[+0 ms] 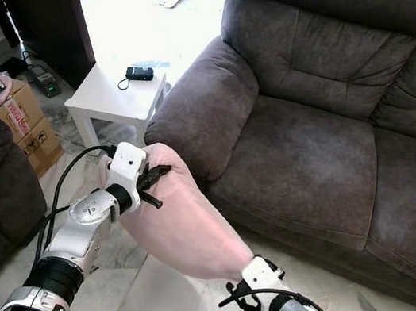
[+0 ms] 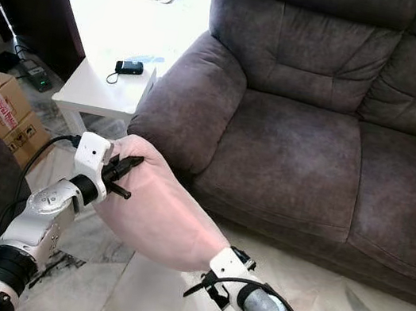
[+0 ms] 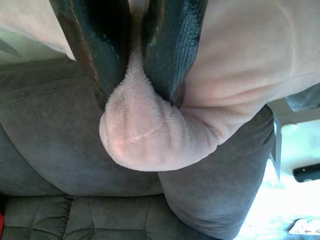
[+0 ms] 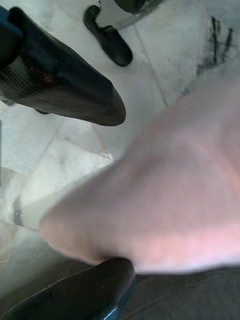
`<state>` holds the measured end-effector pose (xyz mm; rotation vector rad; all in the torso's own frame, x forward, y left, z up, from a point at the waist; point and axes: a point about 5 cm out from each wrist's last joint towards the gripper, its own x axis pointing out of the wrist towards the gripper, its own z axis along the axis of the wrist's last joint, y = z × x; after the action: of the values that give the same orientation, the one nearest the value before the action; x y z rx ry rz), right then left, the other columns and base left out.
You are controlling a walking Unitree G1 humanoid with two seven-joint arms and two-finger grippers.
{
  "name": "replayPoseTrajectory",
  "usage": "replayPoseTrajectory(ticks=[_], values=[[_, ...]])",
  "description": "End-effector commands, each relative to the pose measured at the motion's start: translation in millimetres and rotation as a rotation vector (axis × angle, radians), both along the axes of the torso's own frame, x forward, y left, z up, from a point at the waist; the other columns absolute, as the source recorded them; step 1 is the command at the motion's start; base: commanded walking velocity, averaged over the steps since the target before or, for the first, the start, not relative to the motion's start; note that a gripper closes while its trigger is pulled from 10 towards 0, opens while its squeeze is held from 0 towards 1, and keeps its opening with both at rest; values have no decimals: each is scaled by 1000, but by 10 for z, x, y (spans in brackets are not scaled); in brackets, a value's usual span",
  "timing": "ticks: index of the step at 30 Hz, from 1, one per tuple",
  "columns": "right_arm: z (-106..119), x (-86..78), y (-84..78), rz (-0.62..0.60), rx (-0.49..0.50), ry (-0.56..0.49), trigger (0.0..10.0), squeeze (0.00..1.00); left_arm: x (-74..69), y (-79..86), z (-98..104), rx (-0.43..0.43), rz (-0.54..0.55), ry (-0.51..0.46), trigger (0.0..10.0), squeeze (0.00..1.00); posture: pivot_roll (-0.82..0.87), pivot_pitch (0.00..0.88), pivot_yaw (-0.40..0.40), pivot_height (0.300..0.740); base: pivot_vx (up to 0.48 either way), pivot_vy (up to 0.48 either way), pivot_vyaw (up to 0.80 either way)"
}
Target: Move the pillow to the sofa from floor
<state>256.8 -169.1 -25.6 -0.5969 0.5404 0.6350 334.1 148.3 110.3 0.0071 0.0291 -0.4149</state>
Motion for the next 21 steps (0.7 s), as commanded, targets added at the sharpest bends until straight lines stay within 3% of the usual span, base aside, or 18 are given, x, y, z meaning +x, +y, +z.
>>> replayPoseTrajectory(ticks=[1, 14, 15, 16, 17, 21], values=[[-57, -64, -14, 23, -26, 37, 10000, 1000, 19, -4, 225, -18, -23, -102, 10000, 0, 75, 89, 31, 740, 0, 0, 0], [-155, -125, -119, -36, -169, 55, 10000, 1000, 5, -13, 241, -27, -35, -102, 10000, 0, 89, 104, 26, 740, 0, 0, 0], [-163, -130, -132, -47, -184, 53, 10000, 843, 3, -11, 246, -27, -38, -102, 10000, 0, 90, 104, 25, 740, 0, 0, 0], [-167, -132, -136, -52, -187, 54, 10000, 271, 3, -9, 247, -27, -38, -103, 10000, 0, 91, 105, 25, 740, 0, 0, 0], [-169, -133, -137, -55, -190, 54, 10000, 0, 3, -8, 247, -28, -38, -102, 10000, 0, 91, 105, 25, 740, 0, 0, 0], [-194, -149, -158, -98, -219, 53, 10000, 0, 4, -7, 257, -31, -41, -103, 10000, 0, 101, 111, 26, 740, 0, 0, 0]])
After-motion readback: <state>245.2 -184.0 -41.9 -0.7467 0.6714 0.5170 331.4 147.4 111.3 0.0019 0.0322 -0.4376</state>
